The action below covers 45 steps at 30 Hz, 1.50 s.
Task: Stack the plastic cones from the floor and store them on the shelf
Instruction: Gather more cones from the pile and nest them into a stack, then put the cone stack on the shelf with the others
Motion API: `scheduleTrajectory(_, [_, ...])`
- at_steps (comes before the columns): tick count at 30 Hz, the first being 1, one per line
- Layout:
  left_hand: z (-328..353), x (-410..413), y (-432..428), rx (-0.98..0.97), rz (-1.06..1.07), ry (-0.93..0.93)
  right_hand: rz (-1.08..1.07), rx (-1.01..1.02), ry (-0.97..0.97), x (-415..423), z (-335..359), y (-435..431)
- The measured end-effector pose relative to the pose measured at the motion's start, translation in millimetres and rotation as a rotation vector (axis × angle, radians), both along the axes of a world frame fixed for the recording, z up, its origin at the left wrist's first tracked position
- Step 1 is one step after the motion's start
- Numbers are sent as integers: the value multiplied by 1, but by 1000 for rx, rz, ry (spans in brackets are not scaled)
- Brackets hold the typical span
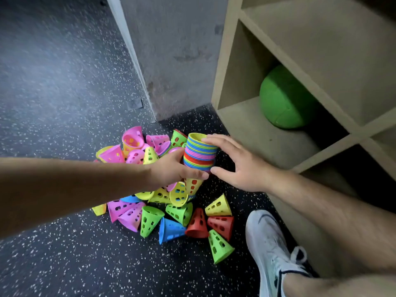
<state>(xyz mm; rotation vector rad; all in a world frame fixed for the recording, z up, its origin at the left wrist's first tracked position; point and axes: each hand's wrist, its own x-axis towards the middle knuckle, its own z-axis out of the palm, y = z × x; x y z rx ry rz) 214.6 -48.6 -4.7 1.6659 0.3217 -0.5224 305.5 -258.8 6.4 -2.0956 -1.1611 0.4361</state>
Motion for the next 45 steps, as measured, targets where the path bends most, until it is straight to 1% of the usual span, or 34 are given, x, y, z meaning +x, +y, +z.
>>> scheduleTrajectory(3, [46, 5, -1, 17, 13, -86, -14, 52, -49, 9, 36, 4])
scheduleTrajectory(7, [115, 4, -4, 15, 103, -227, -39, 148, -101, 15, 99, 9])
scheduleTrajectory(11, [187, -9, -11, -1, 231, -351, -31, 324, -153, 1, 174, 9])
scheduleTrajectory(15, [251, -34, -21, -37, 316, -478, -59, 426, -235, -20, 250, 2])
scheduleTrajectory(20, [323, -63, -39, -65, 398, -633, -88, 516, -327, -48, 324, -16])
scheduleTrajectory(23, [367, -81, -52, -8, 387, -710, -161, 510, -436, -66, 367, -33])
scheduleTrajectory(26, [414, -90, -62, 76, 369, -808, -250, 511, -587, -76, 406, -53])
scheduleTrajectory(29, [454, -87, -73, 120, 353, -878, -310, 449, -655, -75, 439, -68])
scheduleTrajectory(34, [528, -54, -112, 154, 322, -984, -597, 477, -736, -62, 496, -95])
scheduleTrajectory(36, [554, -34, -128, 131, 311, -1019, -738, 388, -718, -51, 519, -108])
scheduleTrajectory(39, [583, 1, -154, 112, 279, -1075, -866, 306, -549, -36, 545, -136])
scheduleTrajectory(42, [596, 36, -188, 88, 236, -1109, -877, 189, -304, -31, 555, -164])
scheduleTrajectory(44, [596, 56, -212, 120, 209, -1109, -898, 138, -234, -26, 553, -177])
scheduleTrajectory(45, [592, 67, -222, 137, 190, -1100, -924, 97, -233, -21, 548, -183])
